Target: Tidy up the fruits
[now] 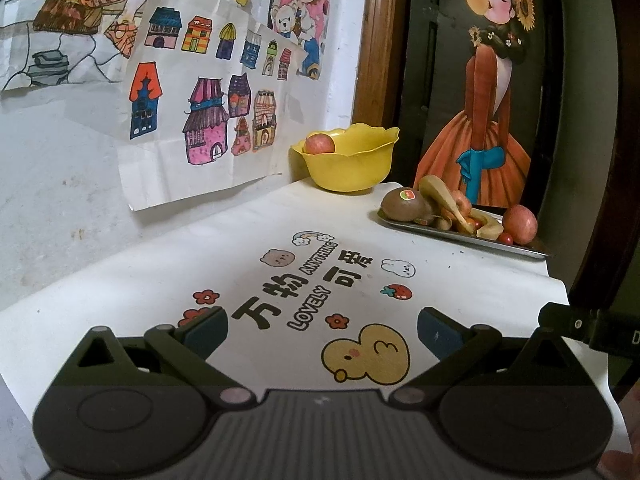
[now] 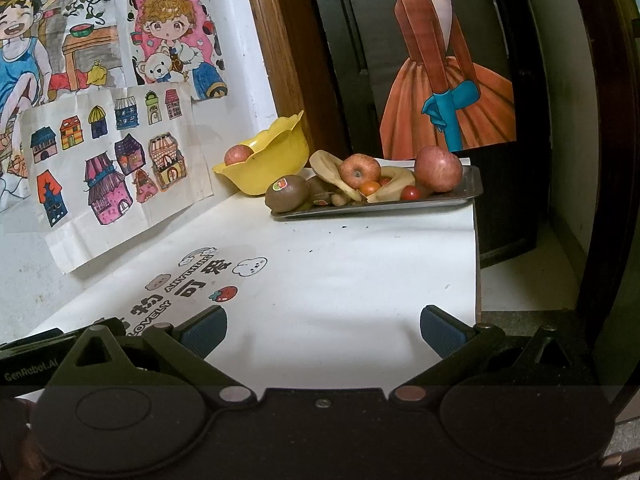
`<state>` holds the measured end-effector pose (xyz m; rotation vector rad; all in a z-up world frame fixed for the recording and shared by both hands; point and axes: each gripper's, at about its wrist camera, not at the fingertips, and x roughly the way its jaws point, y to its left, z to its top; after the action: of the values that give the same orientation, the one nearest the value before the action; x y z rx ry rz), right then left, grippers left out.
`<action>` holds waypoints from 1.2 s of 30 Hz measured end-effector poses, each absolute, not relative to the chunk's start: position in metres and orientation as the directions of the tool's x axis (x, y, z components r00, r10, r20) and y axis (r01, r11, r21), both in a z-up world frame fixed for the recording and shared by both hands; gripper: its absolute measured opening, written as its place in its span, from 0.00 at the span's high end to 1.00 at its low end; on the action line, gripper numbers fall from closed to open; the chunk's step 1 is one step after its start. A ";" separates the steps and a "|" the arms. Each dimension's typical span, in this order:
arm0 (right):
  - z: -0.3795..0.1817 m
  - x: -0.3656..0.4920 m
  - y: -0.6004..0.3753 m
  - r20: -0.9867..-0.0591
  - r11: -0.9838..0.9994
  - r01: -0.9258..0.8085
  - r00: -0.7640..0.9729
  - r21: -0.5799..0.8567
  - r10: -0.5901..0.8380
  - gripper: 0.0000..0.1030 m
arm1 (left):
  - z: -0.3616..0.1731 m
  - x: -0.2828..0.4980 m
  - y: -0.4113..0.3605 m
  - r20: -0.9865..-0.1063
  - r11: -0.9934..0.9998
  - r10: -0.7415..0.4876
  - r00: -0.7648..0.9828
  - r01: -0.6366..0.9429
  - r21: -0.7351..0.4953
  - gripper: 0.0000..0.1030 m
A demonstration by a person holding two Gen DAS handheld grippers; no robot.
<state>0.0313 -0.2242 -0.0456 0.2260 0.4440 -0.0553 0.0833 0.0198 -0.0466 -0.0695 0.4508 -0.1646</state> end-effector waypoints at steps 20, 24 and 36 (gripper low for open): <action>-0.045 0.033 -0.225 -0.435 0.973 0.105 0.900 0.206 -0.005 0.01 | -0.045 0.089 0.021 -0.456 0.980 -0.194 0.869 0.149 -0.133 0.00; -0.046 0.033 -0.225 -0.437 0.973 0.106 0.900 0.206 -0.006 0.01 | -0.048 0.092 0.020 -0.462 0.956 -0.280 0.841 0.202 -0.213 0.00; -0.046 0.034 -0.225 -0.443 0.972 0.111 0.896 0.208 -0.008 0.01 | -0.048 0.092 0.024 -0.451 0.960 -0.251 0.857 0.160 -0.230 0.00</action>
<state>0.0335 -0.2246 -0.0462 0.2324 0.4558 -0.0623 0.0921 0.0237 -0.0477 -0.1874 0.4977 -0.2172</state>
